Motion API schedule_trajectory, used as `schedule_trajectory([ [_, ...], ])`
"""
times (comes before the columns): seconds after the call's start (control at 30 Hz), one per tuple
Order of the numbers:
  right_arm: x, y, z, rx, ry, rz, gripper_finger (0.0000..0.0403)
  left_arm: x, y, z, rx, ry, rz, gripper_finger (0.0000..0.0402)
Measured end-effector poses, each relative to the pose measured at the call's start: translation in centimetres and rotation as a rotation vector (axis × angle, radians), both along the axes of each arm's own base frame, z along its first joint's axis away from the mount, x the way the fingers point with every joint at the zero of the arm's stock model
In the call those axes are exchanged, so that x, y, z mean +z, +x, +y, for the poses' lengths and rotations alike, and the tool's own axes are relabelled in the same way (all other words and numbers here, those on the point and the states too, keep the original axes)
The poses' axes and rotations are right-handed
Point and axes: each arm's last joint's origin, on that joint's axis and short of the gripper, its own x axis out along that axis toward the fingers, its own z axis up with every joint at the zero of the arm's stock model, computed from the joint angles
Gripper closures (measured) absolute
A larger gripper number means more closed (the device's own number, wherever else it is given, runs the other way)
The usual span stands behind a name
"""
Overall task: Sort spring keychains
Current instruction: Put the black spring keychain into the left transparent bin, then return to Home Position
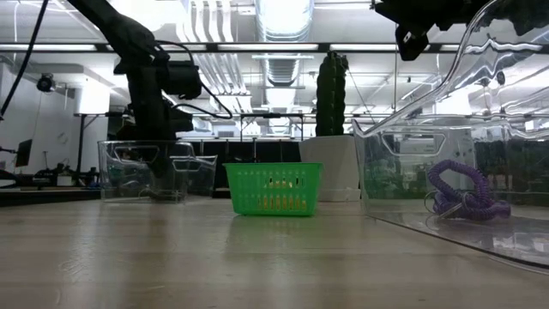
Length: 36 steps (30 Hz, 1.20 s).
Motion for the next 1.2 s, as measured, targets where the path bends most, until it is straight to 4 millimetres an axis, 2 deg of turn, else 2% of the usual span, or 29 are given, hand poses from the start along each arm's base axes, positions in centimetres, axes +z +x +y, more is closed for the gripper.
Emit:
schedule_trajectory([
  [0.17, 0.0, 0.0, 0.0, 0.0, 0.0, 0.0, 0.0325, 0.1, 0.0, 0.0, 0.0, -0.002, 0.0, 0.032],
  [0.27, 0.0, 0.0, 0.0, 0.0, 0.0, 0.0, 0.0322, 1.1, 0.1, 0.1, 0.008, 0.0, -0.007, 0.0319],
  [0.4, 0.0, 0.0, 0.0, 0.0, 0.0, 0.0, 0.0322, 3.7, 0.2, 0.0, 0.016, 0.043, -0.076, 0.0319],
  [0.57, 0.0, 0.0, 0.0, -0.002, 0.019, 0.001, 0.0331, 8.3, -0.4, -0.8, 0.006, 0.142, -0.228, 0.0319],
  [0.7, 0.0, 0.0, 0.0, -0.004, 0.056, 0.005, 0.0335, 11.4, -1.9, -2.5, -0.03, 0.196, -0.359, 0.0319],
  [0.83, 0.0, 0.0, 0.0, -0.003, 0.046, 0.007, 0.0331, 13.7, -3.6, -4.9, -0.097, 0.183, -0.518, 0.0319],
  [1.03, 0.0, 0.0, 0.0, -0.002, 0.025, 0.006, 0.0322, 16.1, -5.2, -8.7, -0.207, 0.17, -0.708, 0.0319],
  [1.2, 0.0, 0.0, 0.0, -0.002, 0.026, 0.006, 0.0323, 17.4, -5.2, -11.5, -0.32, 0.187, -0.829, 0.0319],
])
